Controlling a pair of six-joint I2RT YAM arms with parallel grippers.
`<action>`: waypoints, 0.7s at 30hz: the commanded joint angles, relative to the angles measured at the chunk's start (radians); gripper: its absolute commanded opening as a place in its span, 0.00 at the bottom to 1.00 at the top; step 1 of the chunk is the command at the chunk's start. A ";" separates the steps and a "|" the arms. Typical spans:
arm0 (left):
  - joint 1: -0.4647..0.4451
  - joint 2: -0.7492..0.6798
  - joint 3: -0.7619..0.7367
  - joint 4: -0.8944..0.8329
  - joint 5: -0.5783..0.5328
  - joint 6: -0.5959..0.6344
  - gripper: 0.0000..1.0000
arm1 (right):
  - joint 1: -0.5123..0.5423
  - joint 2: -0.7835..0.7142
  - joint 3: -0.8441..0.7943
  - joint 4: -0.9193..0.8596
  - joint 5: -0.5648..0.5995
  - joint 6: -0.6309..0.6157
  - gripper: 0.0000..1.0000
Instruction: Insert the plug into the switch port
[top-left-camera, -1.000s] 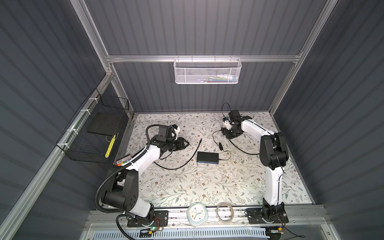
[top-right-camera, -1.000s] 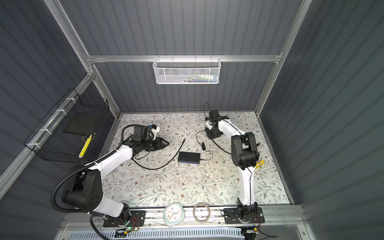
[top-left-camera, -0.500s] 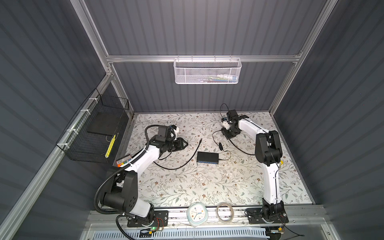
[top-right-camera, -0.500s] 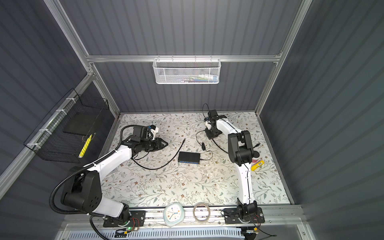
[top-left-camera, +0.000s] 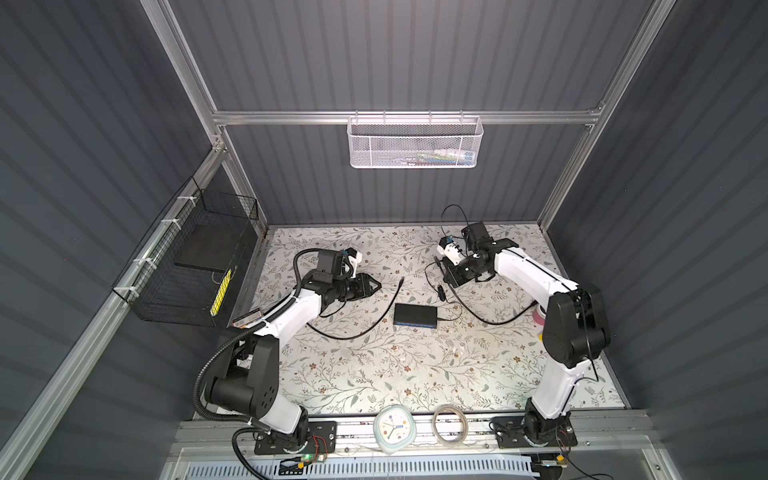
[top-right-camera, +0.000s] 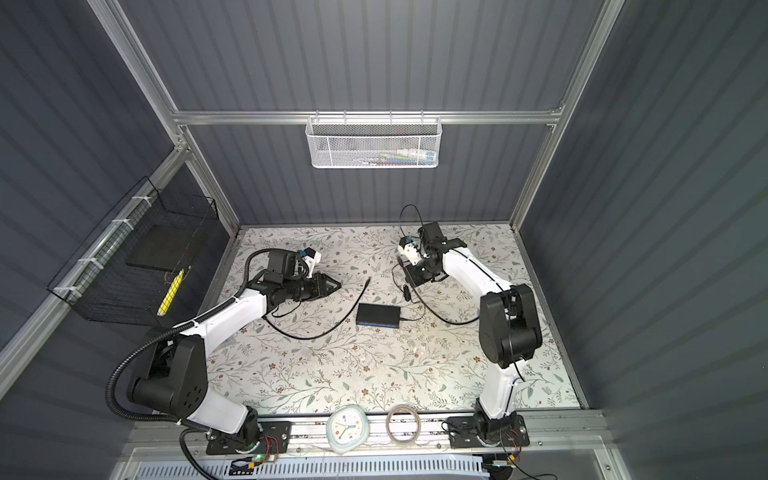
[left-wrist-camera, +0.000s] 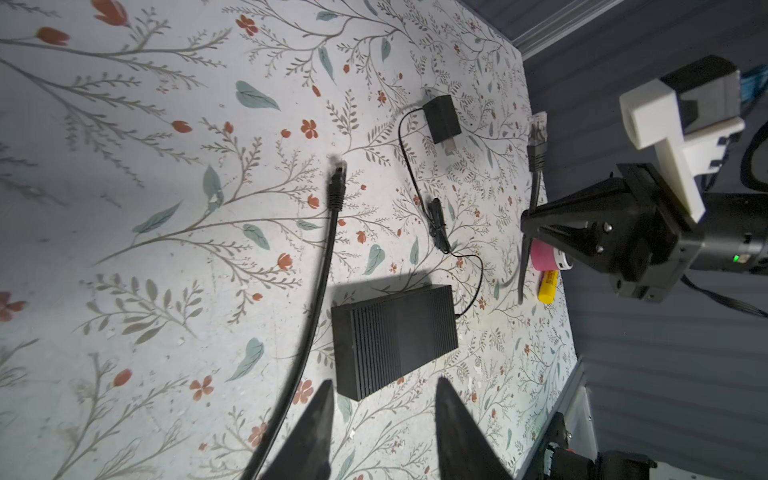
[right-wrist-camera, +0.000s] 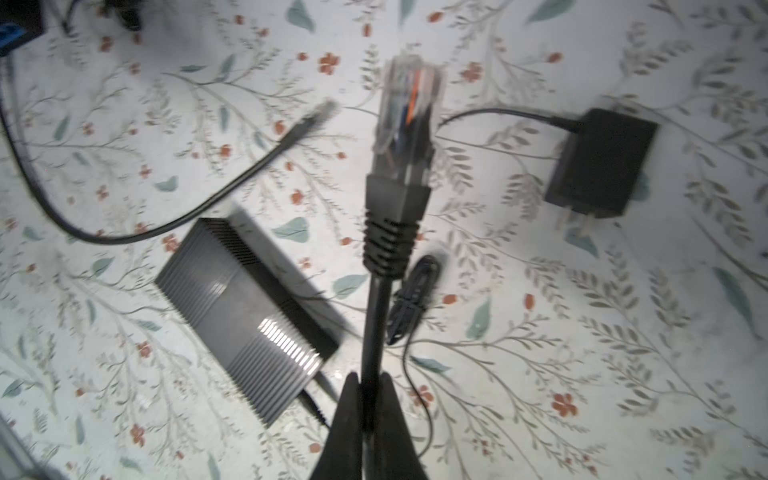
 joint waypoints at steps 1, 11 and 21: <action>-0.008 0.024 0.036 0.103 0.117 -0.036 0.41 | 0.050 -0.009 -0.063 -0.001 -0.084 -0.030 0.00; -0.041 0.051 0.011 0.202 0.183 -0.069 0.40 | 0.164 -0.077 -0.140 0.014 -0.180 -0.025 0.00; -0.072 0.097 0.054 0.175 0.232 -0.038 0.39 | 0.206 -0.102 -0.129 0.015 -0.238 -0.026 0.00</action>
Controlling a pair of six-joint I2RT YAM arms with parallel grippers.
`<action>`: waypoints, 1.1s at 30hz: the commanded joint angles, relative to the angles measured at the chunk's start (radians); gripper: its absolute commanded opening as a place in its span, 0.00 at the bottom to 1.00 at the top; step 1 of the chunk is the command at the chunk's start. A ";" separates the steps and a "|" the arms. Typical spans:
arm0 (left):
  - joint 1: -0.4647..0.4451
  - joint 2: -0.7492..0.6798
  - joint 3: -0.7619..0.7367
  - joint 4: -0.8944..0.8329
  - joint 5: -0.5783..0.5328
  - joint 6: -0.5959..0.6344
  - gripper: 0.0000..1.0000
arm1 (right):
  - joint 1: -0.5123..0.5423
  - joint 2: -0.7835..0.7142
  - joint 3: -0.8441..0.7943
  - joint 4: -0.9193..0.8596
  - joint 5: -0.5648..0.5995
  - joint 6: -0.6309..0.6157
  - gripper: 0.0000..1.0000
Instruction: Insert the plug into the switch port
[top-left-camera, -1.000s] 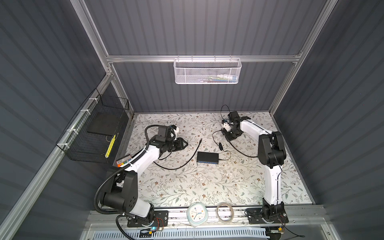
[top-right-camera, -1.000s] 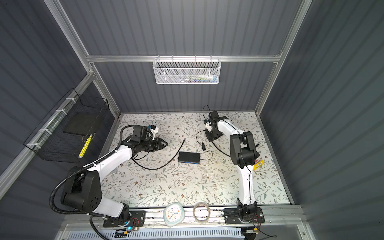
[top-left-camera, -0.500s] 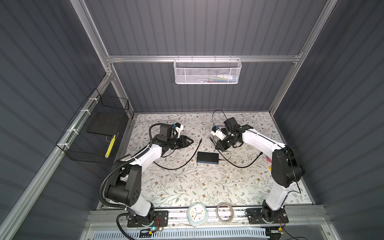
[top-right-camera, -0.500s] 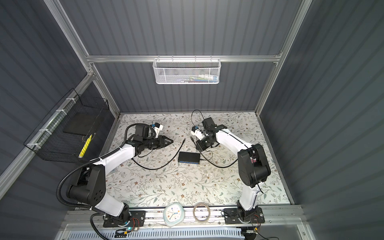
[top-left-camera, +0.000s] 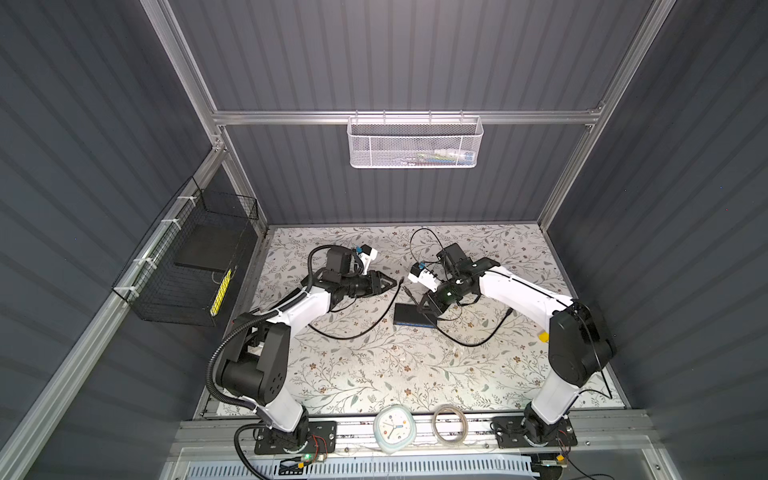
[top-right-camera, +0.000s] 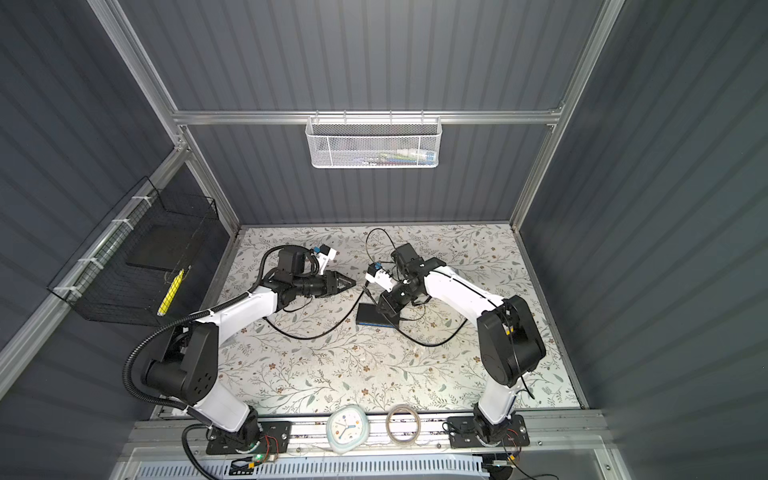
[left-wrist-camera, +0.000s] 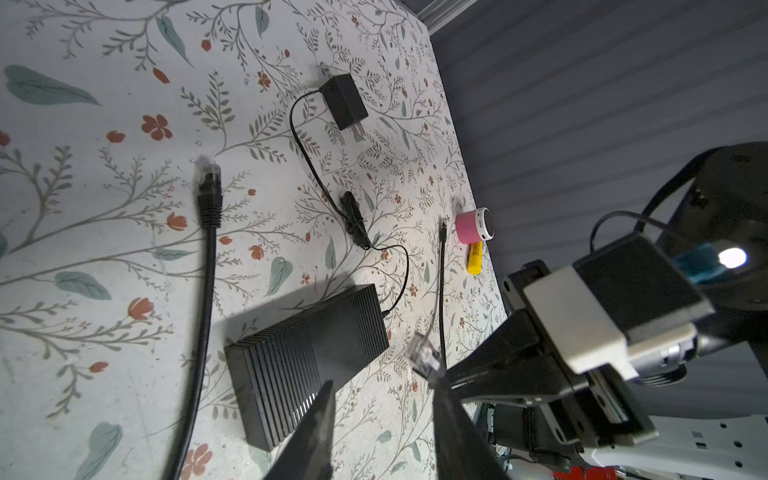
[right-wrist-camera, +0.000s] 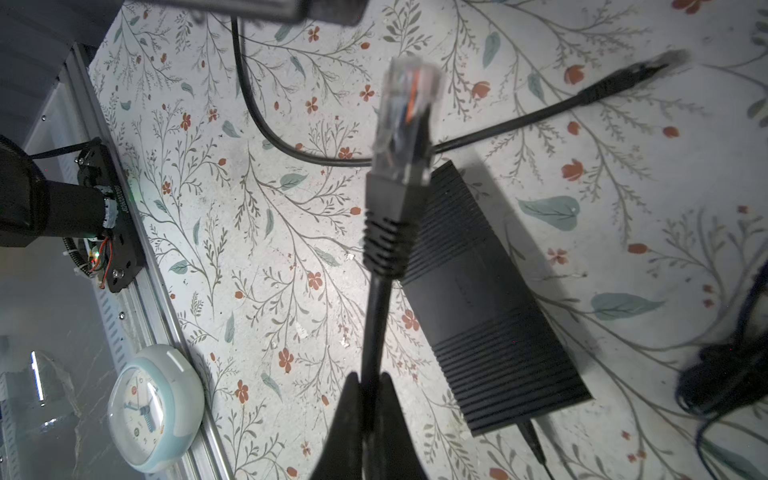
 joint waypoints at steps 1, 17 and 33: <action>-0.015 0.015 0.036 0.014 0.047 0.011 0.39 | 0.014 -0.012 0.014 -0.003 -0.038 -0.014 0.00; -0.040 0.045 0.046 0.044 0.072 -0.002 0.32 | 0.037 -0.017 0.019 -0.014 -0.053 -0.020 0.00; -0.039 0.029 0.023 0.045 0.073 -0.001 0.07 | 0.037 -0.020 0.023 0.010 0.005 -0.004 0.07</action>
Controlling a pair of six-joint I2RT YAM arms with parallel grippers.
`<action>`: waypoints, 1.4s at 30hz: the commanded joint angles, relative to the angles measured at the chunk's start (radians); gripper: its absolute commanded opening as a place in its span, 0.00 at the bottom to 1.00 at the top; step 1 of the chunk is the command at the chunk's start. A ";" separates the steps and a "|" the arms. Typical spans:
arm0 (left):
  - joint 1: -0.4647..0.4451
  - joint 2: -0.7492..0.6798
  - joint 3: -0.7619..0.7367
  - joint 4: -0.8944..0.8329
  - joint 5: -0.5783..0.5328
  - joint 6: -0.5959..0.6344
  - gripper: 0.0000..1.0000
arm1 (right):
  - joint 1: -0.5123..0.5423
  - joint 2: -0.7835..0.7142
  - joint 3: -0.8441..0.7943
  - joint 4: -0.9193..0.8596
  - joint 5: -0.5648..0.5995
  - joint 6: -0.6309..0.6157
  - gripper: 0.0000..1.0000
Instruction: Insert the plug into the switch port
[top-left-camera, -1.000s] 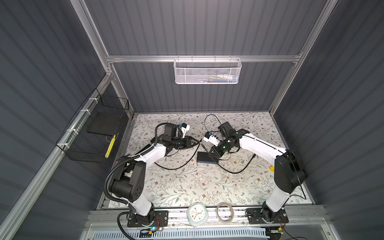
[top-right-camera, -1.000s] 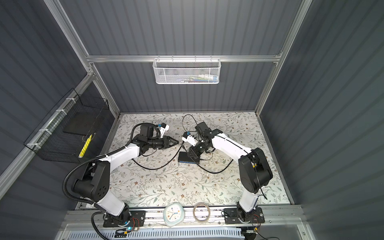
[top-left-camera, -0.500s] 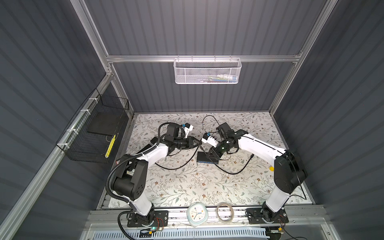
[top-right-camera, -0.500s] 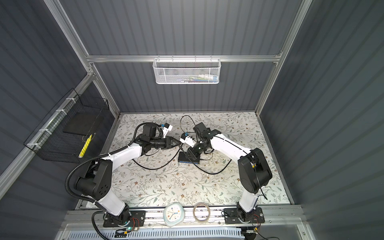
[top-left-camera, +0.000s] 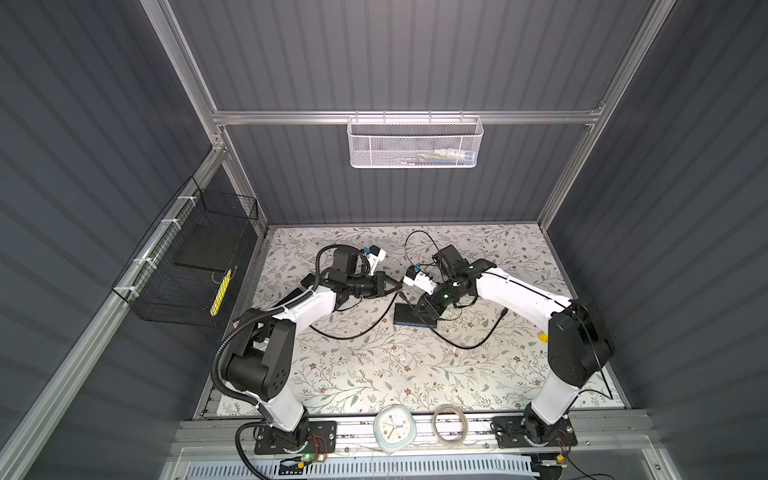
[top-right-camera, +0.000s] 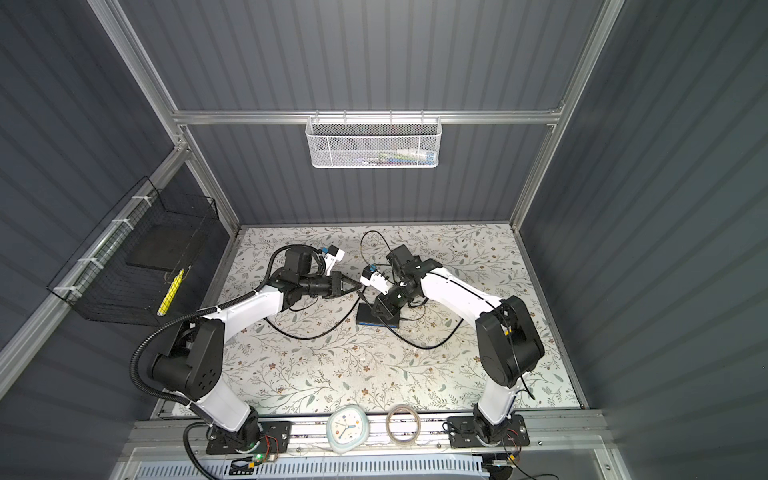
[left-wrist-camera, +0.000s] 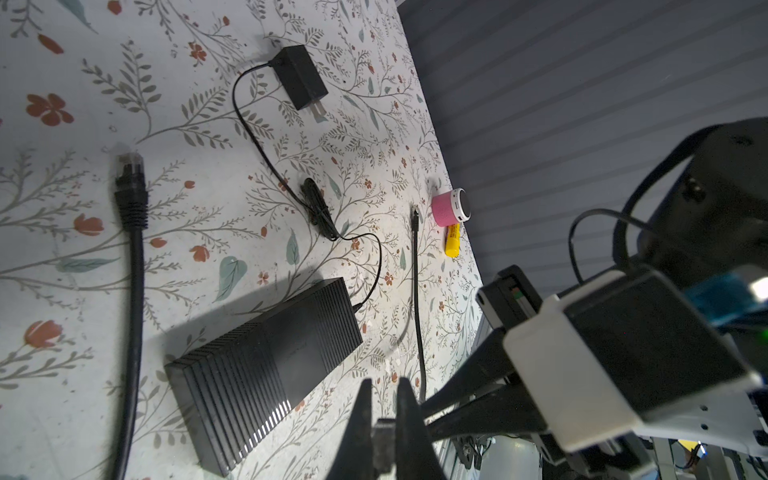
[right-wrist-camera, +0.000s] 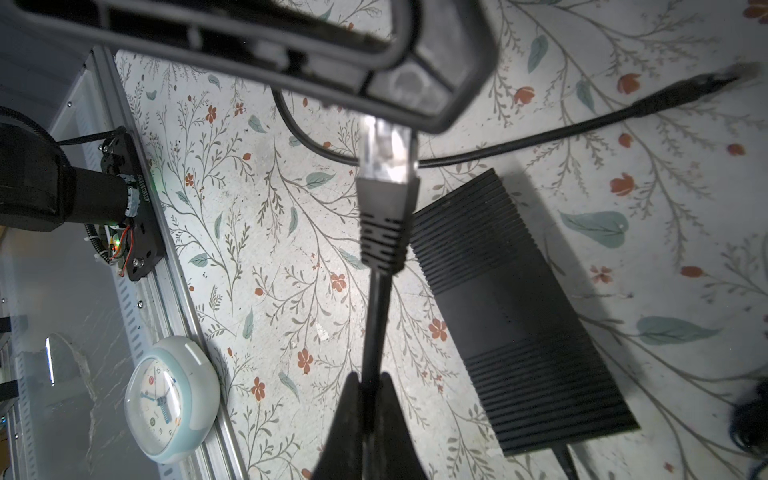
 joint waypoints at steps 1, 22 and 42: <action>-0.006 -0.003 0.005 0.002 0.004 0.006 0.06 | 0.005 -0.021 0.022 0.008 0.025 -0.004 0.10; -0.007 -0.002 -0.026 0.023 0.004 -0.032 0.03 | 0.070 -0.021 0.001 0.125 0.150 0.028 0.27; -0.007 -0.015 -0.042 0.033 0.009 -0.041 0.02 | 0.078 0.063 0.055 0.127 0.168 0.033 0.15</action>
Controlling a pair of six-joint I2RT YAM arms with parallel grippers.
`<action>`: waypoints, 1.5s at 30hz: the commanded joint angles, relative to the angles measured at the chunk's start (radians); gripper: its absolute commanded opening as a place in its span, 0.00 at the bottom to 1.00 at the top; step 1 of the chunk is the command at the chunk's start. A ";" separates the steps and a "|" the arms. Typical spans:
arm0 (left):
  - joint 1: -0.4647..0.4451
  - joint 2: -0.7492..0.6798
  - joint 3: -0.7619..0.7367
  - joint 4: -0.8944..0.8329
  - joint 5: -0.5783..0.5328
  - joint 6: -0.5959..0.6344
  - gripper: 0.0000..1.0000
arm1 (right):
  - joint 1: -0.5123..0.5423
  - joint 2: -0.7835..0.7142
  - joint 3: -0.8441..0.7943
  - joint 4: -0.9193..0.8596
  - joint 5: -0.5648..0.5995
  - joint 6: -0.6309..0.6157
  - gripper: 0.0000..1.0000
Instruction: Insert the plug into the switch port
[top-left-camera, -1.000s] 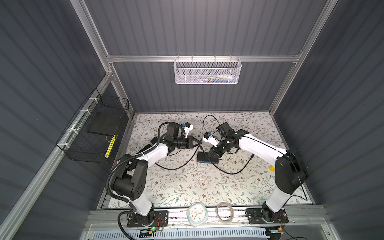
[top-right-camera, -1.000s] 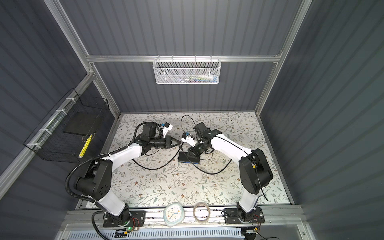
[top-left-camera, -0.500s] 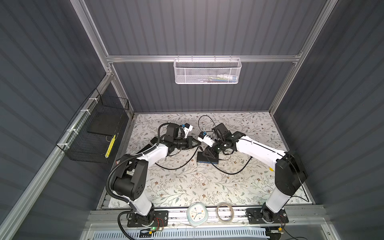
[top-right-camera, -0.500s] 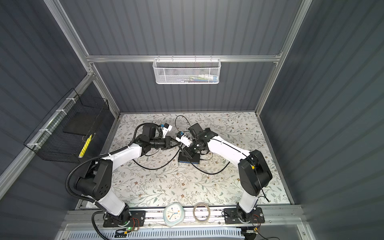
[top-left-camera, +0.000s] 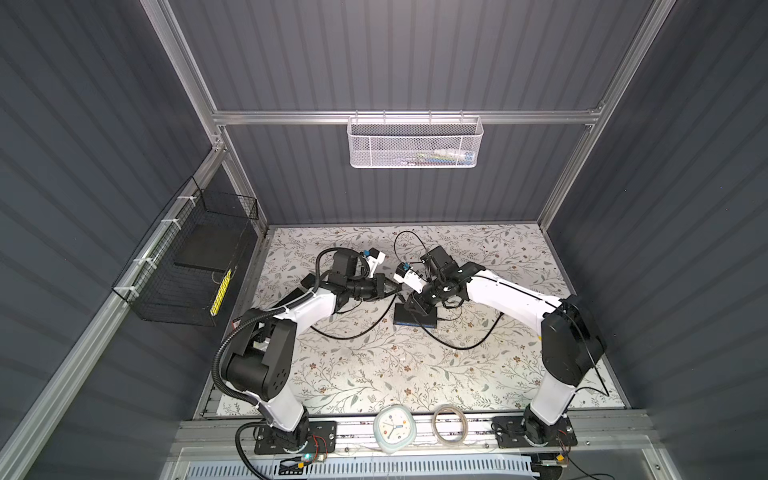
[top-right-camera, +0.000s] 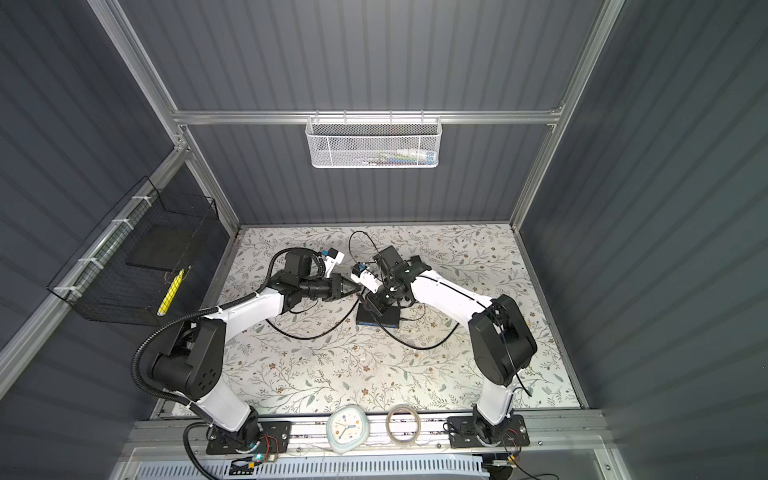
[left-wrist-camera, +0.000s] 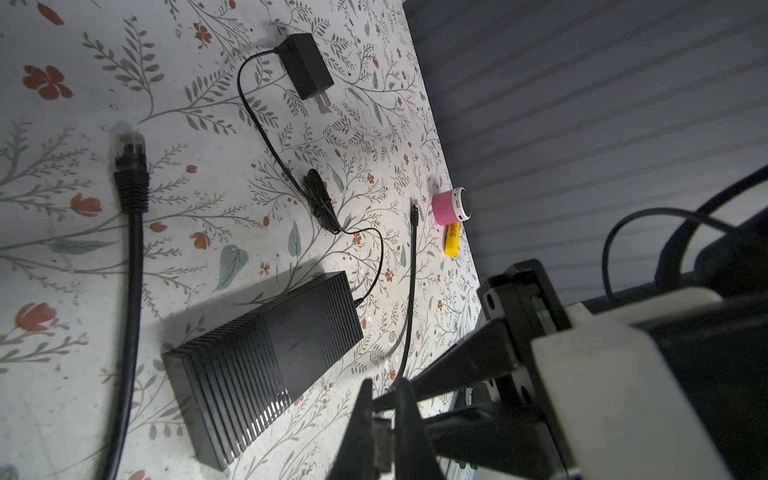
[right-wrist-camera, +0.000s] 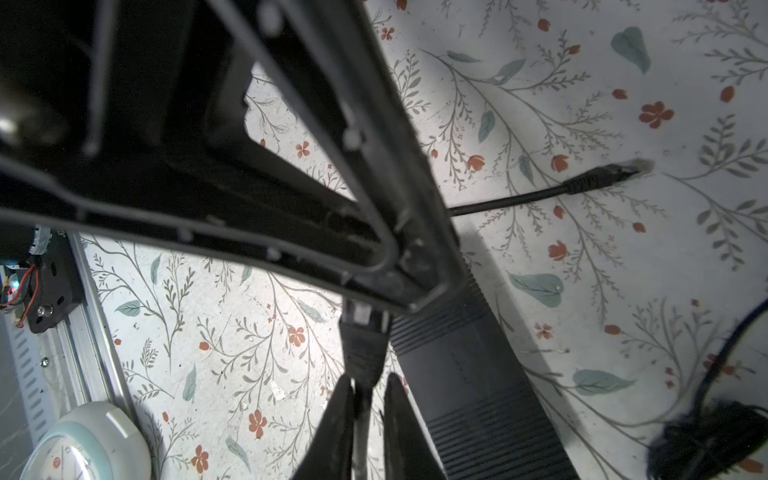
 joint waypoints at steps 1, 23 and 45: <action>-0.007 -0.015 -0.011 0.004 0.011 -0.006 0.02 | 0.005 0.024 0.024 -0.002 0.006 -0.002 0.14; 0.034 0.255 0.397 -0.273 -0.221 0.190 0.31 | 0.016 -0.044 -0.202 -0.016 0.078 -0.002 0.00; -0.102 0.534 0.536 -0.382 -0.182 0.276 0.30 | 0.011 0.018 -0.238 -0.033 0.204 0.012 0.00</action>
